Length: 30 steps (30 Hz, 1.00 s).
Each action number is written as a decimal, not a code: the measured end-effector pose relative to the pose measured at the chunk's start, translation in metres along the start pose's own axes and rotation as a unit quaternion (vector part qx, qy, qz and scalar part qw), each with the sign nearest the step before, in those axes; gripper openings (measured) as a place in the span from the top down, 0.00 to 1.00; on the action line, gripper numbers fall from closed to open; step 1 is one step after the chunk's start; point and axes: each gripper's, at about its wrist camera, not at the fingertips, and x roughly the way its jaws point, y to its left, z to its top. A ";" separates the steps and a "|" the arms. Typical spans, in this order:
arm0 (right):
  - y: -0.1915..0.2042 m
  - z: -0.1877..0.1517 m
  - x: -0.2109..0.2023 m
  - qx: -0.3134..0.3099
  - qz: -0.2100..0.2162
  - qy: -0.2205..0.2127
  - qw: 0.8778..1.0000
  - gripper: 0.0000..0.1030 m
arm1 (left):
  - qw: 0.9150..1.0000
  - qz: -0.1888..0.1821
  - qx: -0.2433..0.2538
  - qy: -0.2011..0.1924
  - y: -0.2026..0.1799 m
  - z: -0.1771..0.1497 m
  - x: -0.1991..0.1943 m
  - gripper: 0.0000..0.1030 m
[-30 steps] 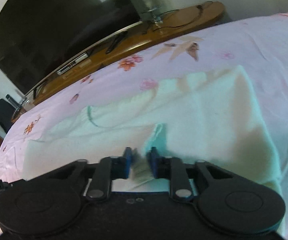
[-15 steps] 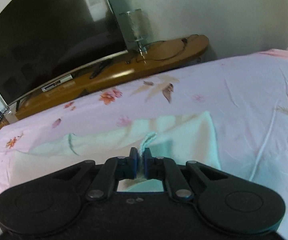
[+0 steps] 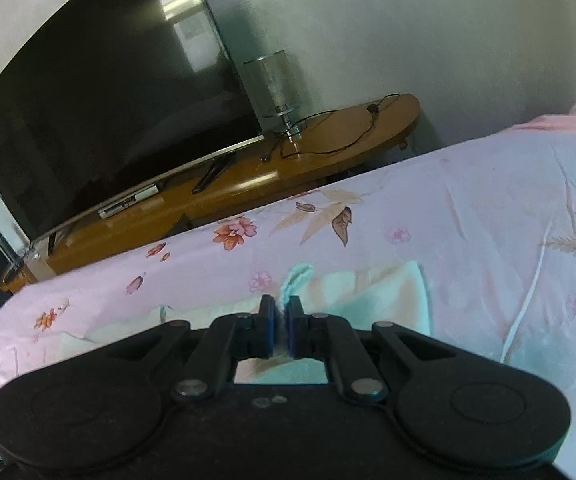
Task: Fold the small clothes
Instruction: 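Lay the sweater side over the body with the right gripper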
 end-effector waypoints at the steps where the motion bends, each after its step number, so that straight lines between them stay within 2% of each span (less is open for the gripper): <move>1: -0.001 0.001 0.002 0.001 0.000 0.003 1.000 0.93 | 1.000 0.008 0.003 0.001 -0.002 -0.001 0.003 0.93; 4: -0.003 0.000 0.004 0.004 0.000 0.008 1.000 0.93 | 1.000 0.013 -0.009 0.010 -0.005 -0.002 0.018 0.94; 11: -0.005 -0.001 0.001 0.004 -0.005 0.002 1.000 0.93 | 0.996 0.069 -0.033 -0.048 -0.001 0.002 0.021 0.93; 14: -0.008 -0.008 0.007 -0.002 -0.016 0.017 1.000 0.93 | 0.992 0.098 -0.046 -0.060 0.009 0.004 0.024 0.93; 17: -0.017 -0.020 0.020 -0.006 -0.043 0.042 0.998 0.93 | 0.987 0.125 -0.082 -0.063 0.026 0.001 0.029 0.94; 21: -0.028 -0.033 0.034 -0.005 -0.058 0.068 0.996 0.93 | 0.989 0.116 -0.069 -0.064 0.027 -0.001 0.028 0.94; 24: -0.028 -0.035 0.030 -0.014 -0.065 0.058 0.996 0.93 | 0.991 0.096 -0.062 -0.072 0.024 -0.001 0.021 0.94; 30: -0.034 -0.035 0.035 -0.014 -0.091 0.057 0.994 0.93 | 0.997 0.057 -0.039 -0.045 0.019 -0.009 0.015 0.94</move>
